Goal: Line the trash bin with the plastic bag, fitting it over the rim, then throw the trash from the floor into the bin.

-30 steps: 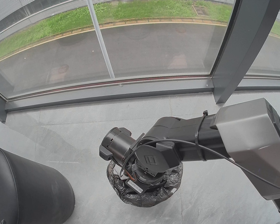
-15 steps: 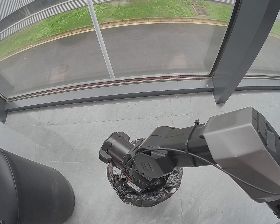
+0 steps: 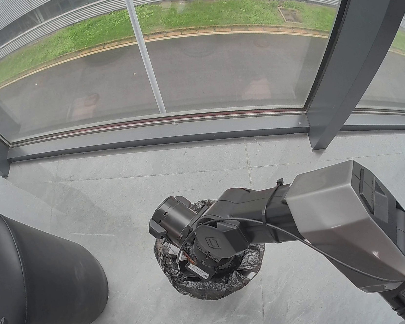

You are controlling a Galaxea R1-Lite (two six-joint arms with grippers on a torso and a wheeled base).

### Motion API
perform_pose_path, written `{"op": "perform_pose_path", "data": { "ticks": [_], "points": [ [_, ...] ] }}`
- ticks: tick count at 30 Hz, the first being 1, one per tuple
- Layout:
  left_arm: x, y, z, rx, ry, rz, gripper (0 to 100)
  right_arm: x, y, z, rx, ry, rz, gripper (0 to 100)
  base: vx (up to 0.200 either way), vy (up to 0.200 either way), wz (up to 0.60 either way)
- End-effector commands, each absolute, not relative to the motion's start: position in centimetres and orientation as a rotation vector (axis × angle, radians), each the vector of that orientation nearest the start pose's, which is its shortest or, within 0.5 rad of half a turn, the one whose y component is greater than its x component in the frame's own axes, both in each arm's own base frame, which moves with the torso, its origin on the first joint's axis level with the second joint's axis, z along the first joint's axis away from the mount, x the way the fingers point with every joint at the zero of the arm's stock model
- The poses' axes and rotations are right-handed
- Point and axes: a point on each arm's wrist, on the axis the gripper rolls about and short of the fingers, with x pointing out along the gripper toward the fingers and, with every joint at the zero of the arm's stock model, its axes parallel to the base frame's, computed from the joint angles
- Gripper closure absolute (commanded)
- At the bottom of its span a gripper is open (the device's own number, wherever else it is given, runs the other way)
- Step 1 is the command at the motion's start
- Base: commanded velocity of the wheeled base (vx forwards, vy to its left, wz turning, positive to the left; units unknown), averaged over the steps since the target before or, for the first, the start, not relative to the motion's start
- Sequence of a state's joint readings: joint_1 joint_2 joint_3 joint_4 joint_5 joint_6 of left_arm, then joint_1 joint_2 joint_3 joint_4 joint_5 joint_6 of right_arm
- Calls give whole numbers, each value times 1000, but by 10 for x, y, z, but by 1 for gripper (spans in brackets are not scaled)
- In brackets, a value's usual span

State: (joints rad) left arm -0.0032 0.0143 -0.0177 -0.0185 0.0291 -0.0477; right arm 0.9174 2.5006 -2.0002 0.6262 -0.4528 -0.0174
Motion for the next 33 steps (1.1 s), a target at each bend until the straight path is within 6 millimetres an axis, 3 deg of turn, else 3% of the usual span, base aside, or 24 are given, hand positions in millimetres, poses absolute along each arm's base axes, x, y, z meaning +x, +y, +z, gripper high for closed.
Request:
{"op": "perform_pose_path", "data": {
  "ticks": [1, 19, 23, 28, 29, 33],
  "points": [
    [-23, 1, 78, -37, -19, 26, 0, 298, 368, 69, -744, 881, 419, 0, 0, 0, 0],
    [-23, 1, 76, -25, -8, 24, 0, 299, 369, 65, -695, 891, 412, 0, 0, 0, 0],
    [-23, 1, 76, -22, -6, 24, 0, 306, 378, 52, -577, 878, 447, 0, 0, 0, 0],
    [-23, 1, 76, -25, -8, 24, 0, 317, 374, 33, -598, 891, 437, 0, 0, 0, 0],
    [-23, 1, 76, -23, -8, 24, 0, 322, 377, 20, -608, 868, 443, 0, 0, 0, 0],
    [-23, 1, 76, -23, -8, 24, 0, 333, 383, 5, -649, 774, 439, 0, 0, 0, 0]
  ]
}}
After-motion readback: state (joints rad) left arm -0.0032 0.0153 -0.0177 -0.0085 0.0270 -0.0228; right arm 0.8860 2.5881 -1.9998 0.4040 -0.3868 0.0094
